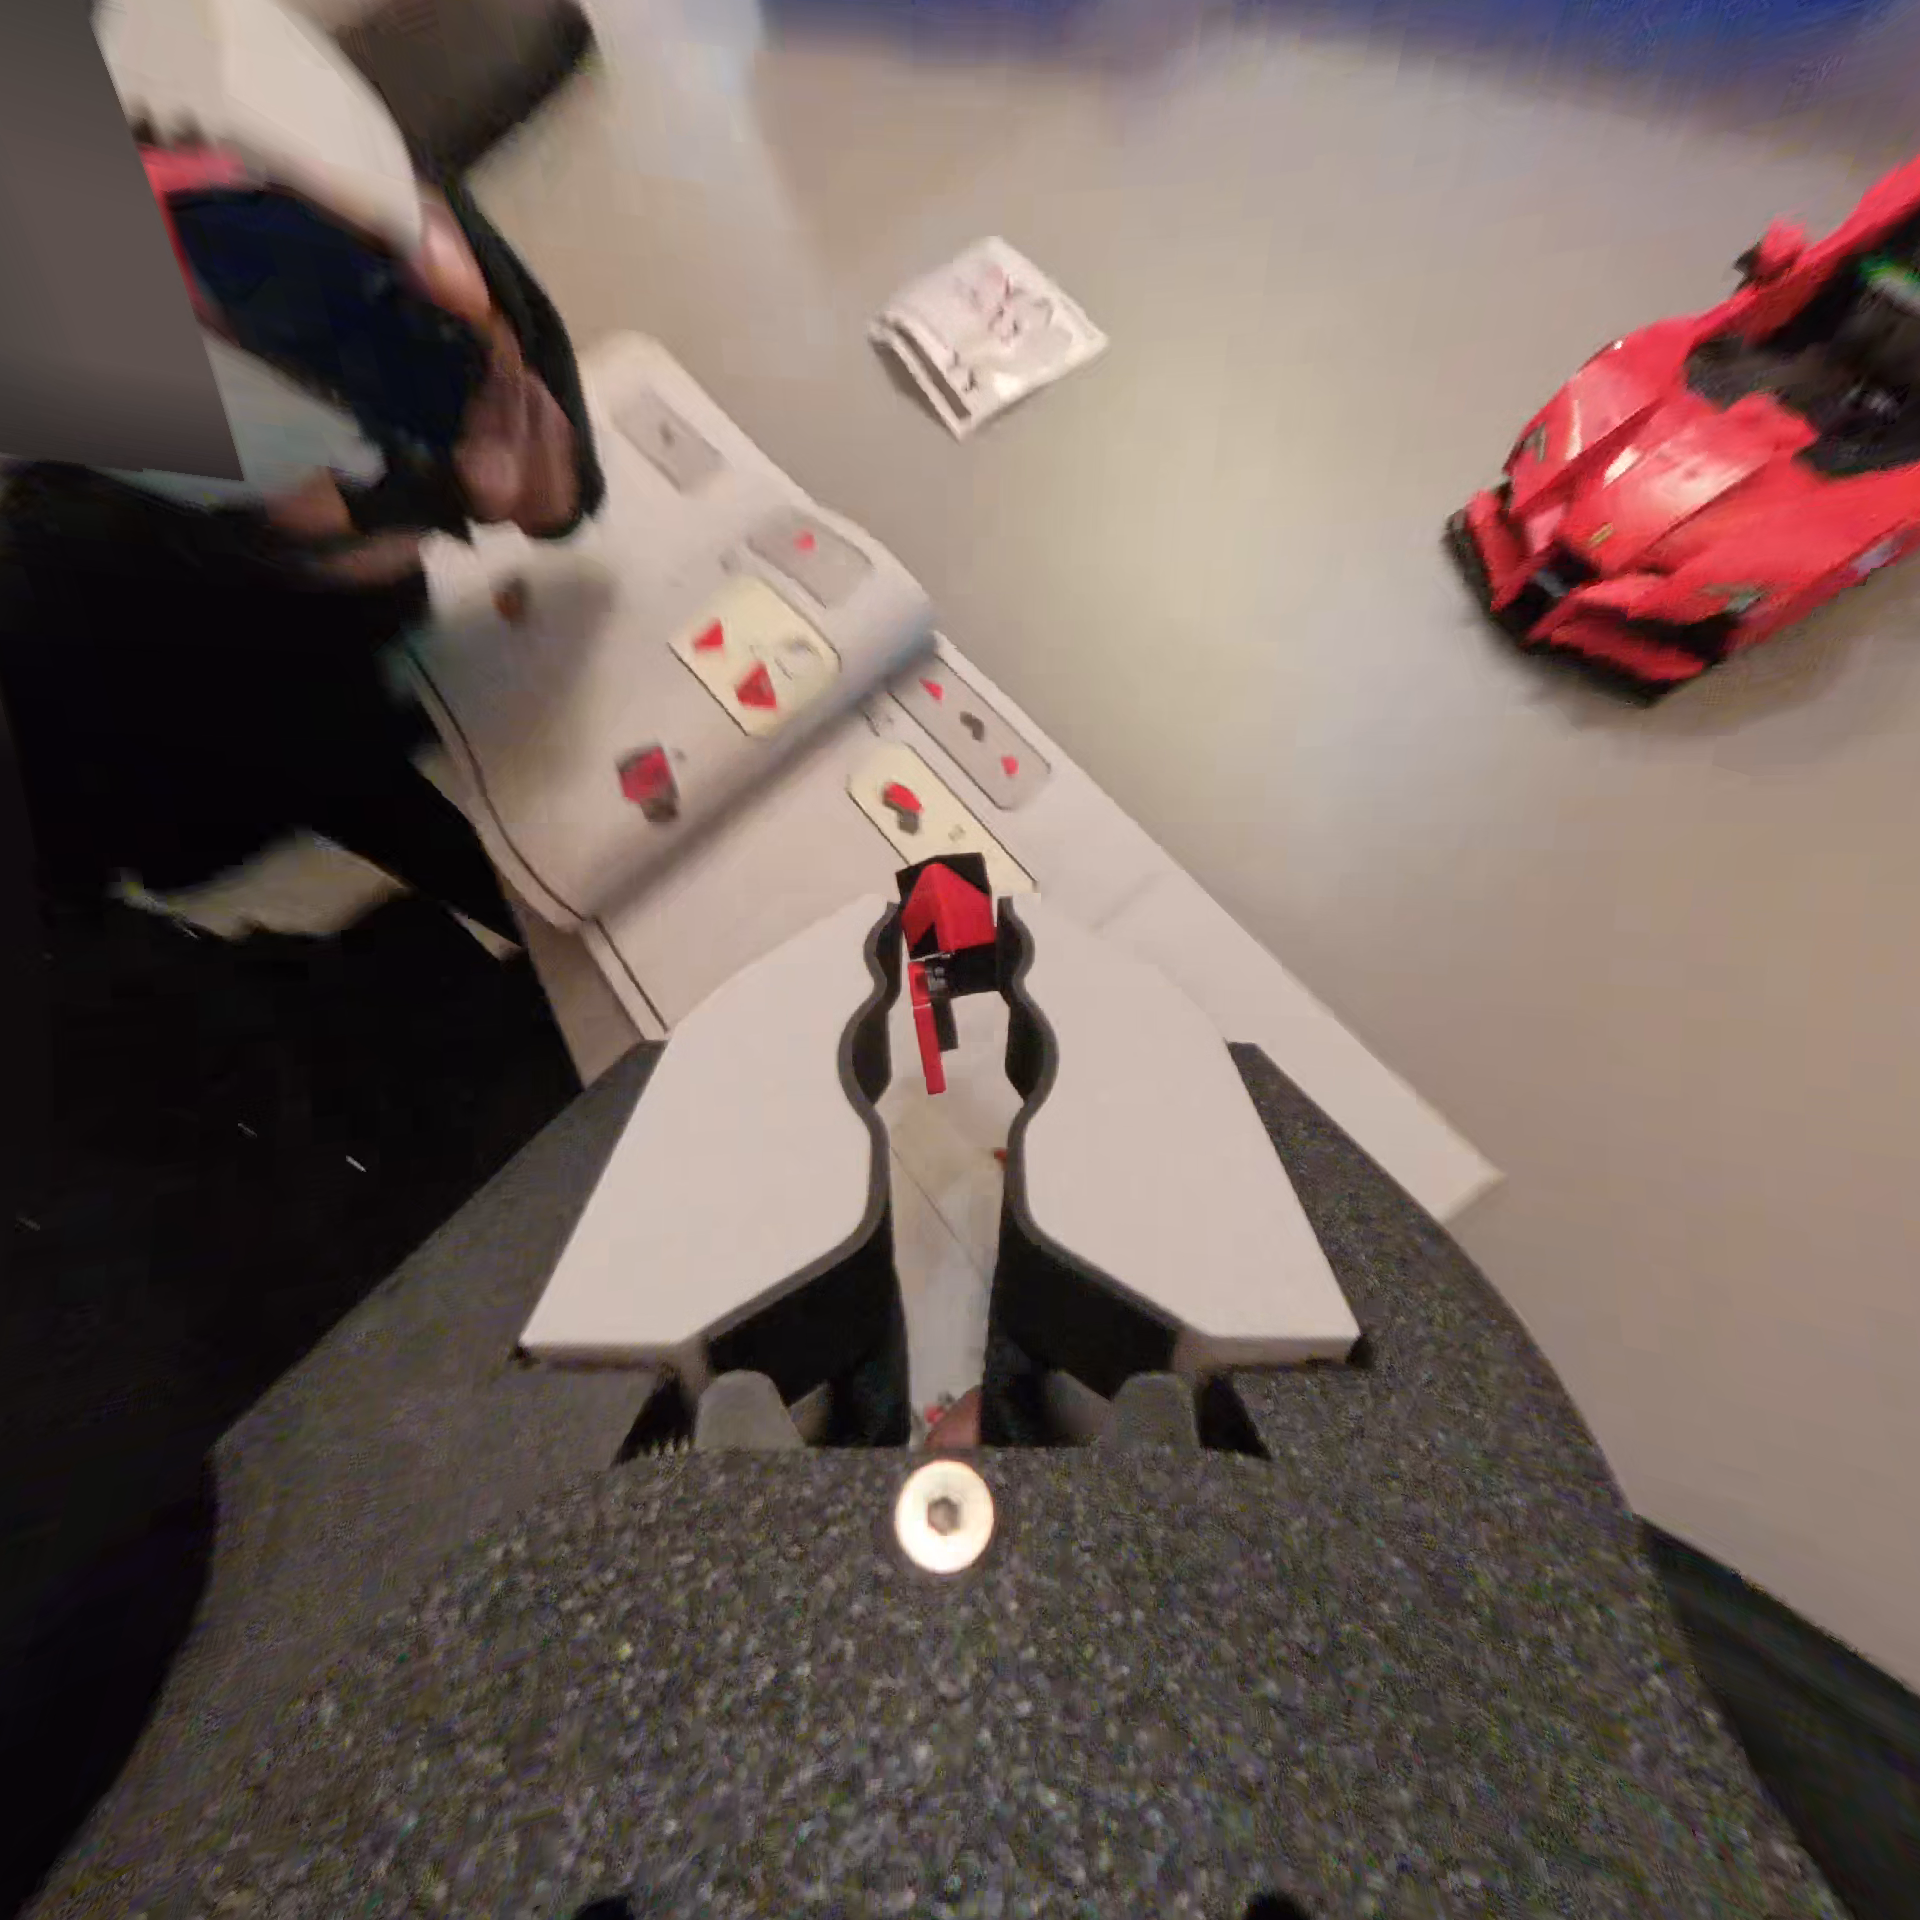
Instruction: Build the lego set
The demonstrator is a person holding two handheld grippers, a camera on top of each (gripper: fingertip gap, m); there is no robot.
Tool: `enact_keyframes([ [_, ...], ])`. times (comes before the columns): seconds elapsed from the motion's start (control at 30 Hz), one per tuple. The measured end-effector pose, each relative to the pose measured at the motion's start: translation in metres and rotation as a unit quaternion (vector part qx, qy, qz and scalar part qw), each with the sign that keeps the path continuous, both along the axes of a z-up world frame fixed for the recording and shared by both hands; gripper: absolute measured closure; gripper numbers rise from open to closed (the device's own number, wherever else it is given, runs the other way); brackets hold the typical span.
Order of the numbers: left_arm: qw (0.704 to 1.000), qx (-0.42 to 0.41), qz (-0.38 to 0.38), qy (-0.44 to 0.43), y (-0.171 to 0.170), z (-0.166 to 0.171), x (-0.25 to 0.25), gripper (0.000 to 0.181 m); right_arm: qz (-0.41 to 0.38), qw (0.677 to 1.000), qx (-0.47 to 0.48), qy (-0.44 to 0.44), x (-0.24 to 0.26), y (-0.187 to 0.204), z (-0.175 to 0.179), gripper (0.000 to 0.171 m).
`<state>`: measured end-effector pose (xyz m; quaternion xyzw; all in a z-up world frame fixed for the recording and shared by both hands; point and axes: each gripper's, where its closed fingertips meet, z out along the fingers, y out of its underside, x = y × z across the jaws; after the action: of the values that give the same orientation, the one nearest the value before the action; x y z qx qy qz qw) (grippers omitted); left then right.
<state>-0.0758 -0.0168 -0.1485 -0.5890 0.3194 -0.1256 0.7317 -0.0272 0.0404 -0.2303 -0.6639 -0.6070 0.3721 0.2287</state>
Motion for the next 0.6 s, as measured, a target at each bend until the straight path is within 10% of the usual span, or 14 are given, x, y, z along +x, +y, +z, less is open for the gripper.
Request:
enact_keyframes([
  [0.23,0.98,-0.136,-0.065,-0.132,0.0,-0.006,0.004,0.163,0.224,0.966,0.113,-0.064,0.01,-0.025,-0.013,0.154],
  [0.6,0.909,-0.288,-0.151,-0.262,-0.006,-0.017,0.003,0.163,0.542,0.761,0.352,-0.056,0.019,-0.028,-0.04,0.145],
])
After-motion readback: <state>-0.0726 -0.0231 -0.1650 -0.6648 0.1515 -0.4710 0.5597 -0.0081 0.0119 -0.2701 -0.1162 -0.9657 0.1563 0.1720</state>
